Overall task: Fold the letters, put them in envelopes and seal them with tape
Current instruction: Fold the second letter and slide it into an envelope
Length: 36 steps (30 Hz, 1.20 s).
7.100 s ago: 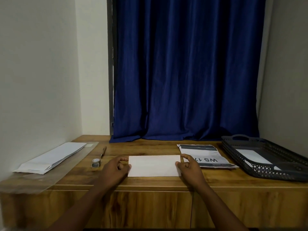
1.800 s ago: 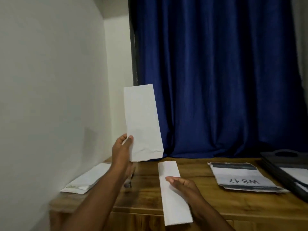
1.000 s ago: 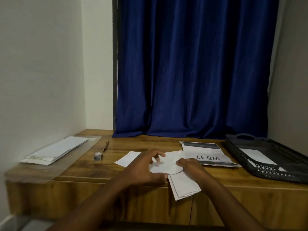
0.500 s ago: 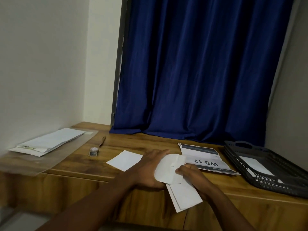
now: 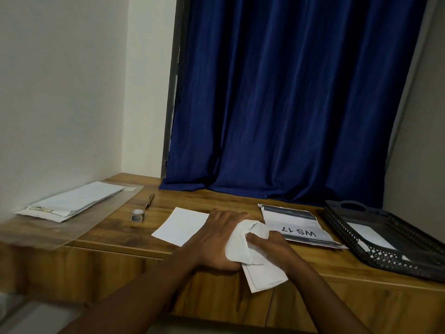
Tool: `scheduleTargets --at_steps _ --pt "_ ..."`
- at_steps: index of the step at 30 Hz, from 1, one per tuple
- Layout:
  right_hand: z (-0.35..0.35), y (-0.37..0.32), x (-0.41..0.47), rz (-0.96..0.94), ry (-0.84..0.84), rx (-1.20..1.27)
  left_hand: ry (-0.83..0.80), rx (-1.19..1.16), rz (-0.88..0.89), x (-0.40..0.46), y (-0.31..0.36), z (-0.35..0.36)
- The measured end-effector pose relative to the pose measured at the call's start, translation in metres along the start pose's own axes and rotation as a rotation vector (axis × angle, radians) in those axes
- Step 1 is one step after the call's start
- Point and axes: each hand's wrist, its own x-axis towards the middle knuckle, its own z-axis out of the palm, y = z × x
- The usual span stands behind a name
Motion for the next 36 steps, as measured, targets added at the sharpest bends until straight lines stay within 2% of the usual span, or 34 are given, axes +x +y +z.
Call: scheduleTargets --at_steps 6,12,14,17,20,26,29,36 --pt "-0.025 -0.002 -0.008 -0.027 -0.110 -0.079 0.073 -0.084 -0.059 -0.002 -0.006 0.003" --pt "-0.080 -0.002 -0.023 -0.178 0.069 -0.249 0.086 -0.084 -0.071 -0.003 -0.008 0.006" --pt "-0.098 -0.008 -0.033 -0.220 0.072 -0.227 0.105 -0.084 -0.070 -0.004 -0.007 0.006" --pt "-0.114 -0.017 -0.048 -0.236 -0.012 -0.213 0.144 -0.068 -0.067 -0.005 -0.005 0.004" --pt "-0.110 -0.022 -0.057 -0.214 -0.095 -0.328 0.208 -0.025 -0.067 -0.005 -0.003 0.004" --pt "-0.084 -0.028 -0.054 -0.231 -0.109 -0.544 0.272 0.058 -0.036 -0.006 -0.004 0.006" --pt "-0.080 -0.033 -0.047 -0.185 -0.119 -0.724 0.271 0.056 -0.029 -0.005 -0.005 0.008" --pt "-0.076 -0.056 -0.023 -0.111 -0.240 -0.913 0.265 0.072 -0.021 -0.005 -0.006 0.010"
